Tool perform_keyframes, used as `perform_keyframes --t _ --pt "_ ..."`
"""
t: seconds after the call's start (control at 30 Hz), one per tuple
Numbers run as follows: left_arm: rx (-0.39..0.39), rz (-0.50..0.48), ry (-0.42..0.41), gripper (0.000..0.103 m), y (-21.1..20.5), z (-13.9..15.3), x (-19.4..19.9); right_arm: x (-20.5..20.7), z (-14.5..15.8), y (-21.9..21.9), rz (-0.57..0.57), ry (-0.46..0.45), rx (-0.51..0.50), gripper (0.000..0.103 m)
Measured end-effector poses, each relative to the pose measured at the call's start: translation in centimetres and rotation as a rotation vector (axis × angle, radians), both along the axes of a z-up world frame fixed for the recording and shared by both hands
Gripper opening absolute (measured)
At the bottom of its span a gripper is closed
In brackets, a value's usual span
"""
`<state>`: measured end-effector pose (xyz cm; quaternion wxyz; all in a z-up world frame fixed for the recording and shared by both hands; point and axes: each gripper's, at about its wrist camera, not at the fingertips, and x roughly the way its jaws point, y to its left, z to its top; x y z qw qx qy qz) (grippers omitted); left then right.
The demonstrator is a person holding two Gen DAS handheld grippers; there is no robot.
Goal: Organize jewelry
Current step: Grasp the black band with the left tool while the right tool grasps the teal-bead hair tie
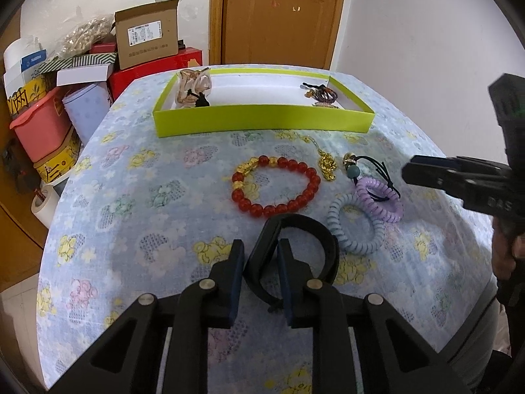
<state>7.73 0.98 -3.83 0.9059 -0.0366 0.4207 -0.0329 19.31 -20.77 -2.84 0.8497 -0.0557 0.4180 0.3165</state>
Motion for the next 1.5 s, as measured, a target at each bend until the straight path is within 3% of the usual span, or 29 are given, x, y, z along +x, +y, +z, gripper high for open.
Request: perform_keyframes --t 0.27,0.43,0.63,0.77,1.23,1.5 --pt "-0.008 0.004 -0.005 0.021 0.2 0.0 0.1 2.3 -1.5 1.5 0.036 0.018 -0.040 0.025" --pt "-0.005 0.009 -0.006 0.021 0.2 0.0 0.4 2.4 -2.1 2.3 0.056 -0.005 -0.091 0.004" --pt "-0.009 0.026 -0.004 0.019 0.2 0.0 0.5 2.1 -1.6 2.2 0.050 -0.032 -0.098 0.003" --pt "-0.012 0.041 -0.008 0.013 0.5 0.2 0.4 1.5 -0.3 1.7 0.035 -0.068 -0.082 0.003" --pt "-0.015 0.045 -0.068 0.012 0.0 2.7 -1.5 -0.9 4.2 0.1 -0.002 -0.176 -0.032 0.003" --pt "-0.006 0.038 -0.097 0.012 -0.4 3.9 -2.0 -1.8 5.2 -0.3 -0.003 -0.191 -0.009 0.003"
